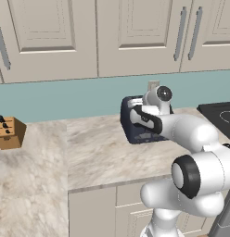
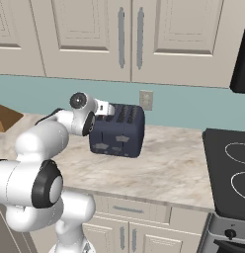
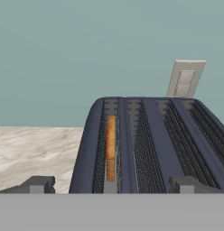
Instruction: Start the toaster. Once the lever pops up, take the bread to the plate on the dining counter.
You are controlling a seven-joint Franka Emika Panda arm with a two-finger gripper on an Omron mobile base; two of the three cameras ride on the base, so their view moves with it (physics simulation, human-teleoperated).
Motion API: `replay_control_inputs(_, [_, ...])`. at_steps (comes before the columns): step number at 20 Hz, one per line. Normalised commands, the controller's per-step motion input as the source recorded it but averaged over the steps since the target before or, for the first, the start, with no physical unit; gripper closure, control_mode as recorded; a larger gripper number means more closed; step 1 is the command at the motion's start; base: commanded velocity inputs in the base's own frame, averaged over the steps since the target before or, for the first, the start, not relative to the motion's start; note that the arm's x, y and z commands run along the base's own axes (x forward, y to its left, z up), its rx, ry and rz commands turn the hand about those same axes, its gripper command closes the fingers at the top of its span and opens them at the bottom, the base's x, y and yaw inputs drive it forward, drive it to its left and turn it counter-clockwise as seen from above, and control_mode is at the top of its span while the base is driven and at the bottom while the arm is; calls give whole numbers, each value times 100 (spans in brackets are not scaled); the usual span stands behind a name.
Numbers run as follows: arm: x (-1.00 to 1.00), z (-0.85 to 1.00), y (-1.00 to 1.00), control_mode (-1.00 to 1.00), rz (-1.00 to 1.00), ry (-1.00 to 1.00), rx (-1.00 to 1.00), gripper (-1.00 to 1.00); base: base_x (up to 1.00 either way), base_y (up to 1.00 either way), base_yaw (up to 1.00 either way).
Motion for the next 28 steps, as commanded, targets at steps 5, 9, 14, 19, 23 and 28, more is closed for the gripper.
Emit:
replay_control_inputs(5, [0, 0, 0, -100, 0, 0, 0, -100, 0, 0, 0])
replay_control_inputs(9, [0, 0, 0, -100, 0, 0, 0, -100, 0, 0, 0])
replay_control_inputs(14, [0, 0, 0, -100, 0, 0, 0, -100, 0, 0, 0])
replay_control_inputs(19, [0, 0, 0, -100, 0, 0, 0, -100, 0, 0, 0])
replay_control_inputs(23, [0, 0, 0, -100, 0, 0, 0, -100, 0, 0, 0])
replay_control_inputs(28, [0, 0, 0, -100, 0, 0, 0, -100, 0, 0, 0])
